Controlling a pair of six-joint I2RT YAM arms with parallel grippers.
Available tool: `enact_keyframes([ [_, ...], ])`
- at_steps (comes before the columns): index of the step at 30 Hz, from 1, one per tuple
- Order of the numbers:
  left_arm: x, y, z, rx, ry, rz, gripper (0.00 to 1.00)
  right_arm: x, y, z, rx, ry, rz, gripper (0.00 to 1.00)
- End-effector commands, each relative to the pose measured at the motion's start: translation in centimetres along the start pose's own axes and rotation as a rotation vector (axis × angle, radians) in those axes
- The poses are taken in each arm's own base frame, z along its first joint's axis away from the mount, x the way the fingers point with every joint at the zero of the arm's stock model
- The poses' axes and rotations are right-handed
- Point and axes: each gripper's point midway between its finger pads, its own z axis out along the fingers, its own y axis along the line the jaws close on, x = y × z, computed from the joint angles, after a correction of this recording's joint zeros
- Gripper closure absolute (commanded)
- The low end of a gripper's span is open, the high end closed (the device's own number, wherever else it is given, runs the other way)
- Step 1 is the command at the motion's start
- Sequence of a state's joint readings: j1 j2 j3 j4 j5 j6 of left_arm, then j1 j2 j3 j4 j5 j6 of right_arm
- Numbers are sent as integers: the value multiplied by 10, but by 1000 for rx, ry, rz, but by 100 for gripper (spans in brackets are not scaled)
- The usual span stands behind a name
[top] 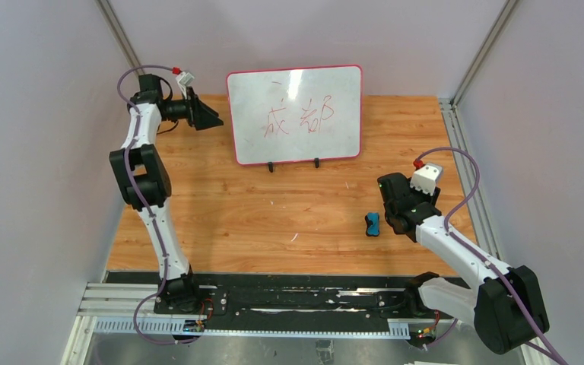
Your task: Erase the whiteboard
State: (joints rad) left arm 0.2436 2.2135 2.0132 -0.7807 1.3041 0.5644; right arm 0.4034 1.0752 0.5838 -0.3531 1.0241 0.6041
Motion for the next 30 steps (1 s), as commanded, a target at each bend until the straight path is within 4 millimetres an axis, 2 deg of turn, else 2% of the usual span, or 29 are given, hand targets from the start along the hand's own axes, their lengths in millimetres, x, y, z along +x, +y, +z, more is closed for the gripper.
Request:
enact_keyframes([
  [1,-1,10,3,16,-13,-3,25,-1,-4,3,19,-5,14,60],
  [9,0,29,9,27,-22,-20,25,-1,-2,3,8,-8,10,60],
  [20,4,23,24,114,-44,-38,25,-2,2,5,19,7,-20,61],
  [24,7,28,35,137,-58,-46,26,-2,2,4,16,15,-20,62],
  [26,2,34,40,152,-94,-44,28,-1,1,3,13,14,-15,62],
  [27,-4,31,42,158,-113,-120,29,-1,1,2,11,11,-8,62],
  [30,-22,20,43,187,-203,-84,28,0,-1,1,3,4,4,62],
])
